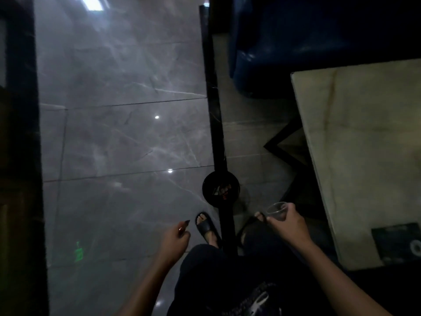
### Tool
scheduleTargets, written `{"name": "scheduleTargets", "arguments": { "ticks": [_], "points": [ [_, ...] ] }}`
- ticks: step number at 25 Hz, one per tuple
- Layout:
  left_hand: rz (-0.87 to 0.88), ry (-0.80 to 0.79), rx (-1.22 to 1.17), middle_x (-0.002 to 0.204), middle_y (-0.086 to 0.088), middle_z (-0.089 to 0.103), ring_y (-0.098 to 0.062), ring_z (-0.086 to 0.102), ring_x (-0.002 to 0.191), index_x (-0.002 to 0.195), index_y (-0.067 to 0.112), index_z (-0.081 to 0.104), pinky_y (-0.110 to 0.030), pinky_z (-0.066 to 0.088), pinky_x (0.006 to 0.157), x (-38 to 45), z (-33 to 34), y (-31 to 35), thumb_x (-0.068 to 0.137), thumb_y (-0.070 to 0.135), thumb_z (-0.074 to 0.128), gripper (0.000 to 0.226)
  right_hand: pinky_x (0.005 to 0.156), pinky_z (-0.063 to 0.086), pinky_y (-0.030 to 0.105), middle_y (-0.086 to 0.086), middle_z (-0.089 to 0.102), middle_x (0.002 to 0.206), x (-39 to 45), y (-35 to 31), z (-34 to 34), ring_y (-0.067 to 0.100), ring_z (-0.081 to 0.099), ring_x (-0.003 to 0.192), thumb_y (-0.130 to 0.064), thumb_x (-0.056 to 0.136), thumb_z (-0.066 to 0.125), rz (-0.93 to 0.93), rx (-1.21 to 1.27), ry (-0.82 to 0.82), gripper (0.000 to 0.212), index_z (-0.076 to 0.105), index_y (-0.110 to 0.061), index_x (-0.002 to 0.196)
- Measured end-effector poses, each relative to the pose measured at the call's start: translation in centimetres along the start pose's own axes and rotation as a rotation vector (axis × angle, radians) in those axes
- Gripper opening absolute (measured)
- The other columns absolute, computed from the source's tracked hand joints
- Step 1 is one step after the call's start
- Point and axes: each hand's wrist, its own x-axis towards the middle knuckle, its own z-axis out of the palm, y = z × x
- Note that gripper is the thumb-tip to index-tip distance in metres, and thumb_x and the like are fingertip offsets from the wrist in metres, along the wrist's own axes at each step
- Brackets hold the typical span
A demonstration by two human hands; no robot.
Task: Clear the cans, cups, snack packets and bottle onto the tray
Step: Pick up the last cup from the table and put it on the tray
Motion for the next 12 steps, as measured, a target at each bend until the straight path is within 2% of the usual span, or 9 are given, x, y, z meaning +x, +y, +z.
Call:
{"name": "scheduleTargets", "arguments": {
  "ticks": [2,5,9,12],
  "points": [
    [0.033,-0.067,0.039,0.095,-0.005,0.072,-0.019,0.066,0.083,0.103,0.026,0.063,-0.034,0.051,0.074,0.9,-0.3,1.8,0.090,0.016,0.056,0.018,0.078,0.054,0.036,0.002,0.066,0.098,-0.9,0.6,0.3,0.024,0.065,0.091,-0.047,0.067,0.078,0.065,0.040,0.041,0.053,0.048,-0.026,0.105],
    [0.106,-0.159,0.076,0.095,0.003,0.070,-0.015,0.066,0.086,0.103,0.031,0.065,-0.029,0.050,0.076,2.9,-1.1,5.8,0.096,0.032,0.054,0.013,0.073,0.050,0.031,0.002,0.066,0.095,-1.6,1.3,1.0,0.023,0.065,0.089,-0.041,0.068,0.082,0.153,0.169,0.095,0.052,0.049,-0.024,0.103],
    [0.114,-0.242,0.201,0.095,-0.008,0.071,-0.023,0.065,0.087,0.114,0.031,0.063,-0.036,0.050,0.082,6.4,-2.9,11.4,0.101,0.051,0.029,0.042,0.075,0.049,0.031,0.004,0.066,0.098,-0.8,1.2,1.8,0.022,0.063,0.087,-0.035,0.069,0.083,0.263,0.357,0.203,0.050,0.048,-0.022,0.102],
    [0.140,-0.296,0.340,0.097,-0.007,0.070,-0.022,0.065,0.087,0.124,0.024,0.061,-0.035,0.050,0.080,9.6,-4.4,15.1,0.093,0.058,0.023,0.060,0.078,0.050,0.032,0.001,0.064,0.094,0.2,0.4,2.2,0.025,0.065,0.091,-0.039,0.070,0.082,0.332,0.477,0.224,0.050,0.046,-0.025,0.102]
  ]
}}
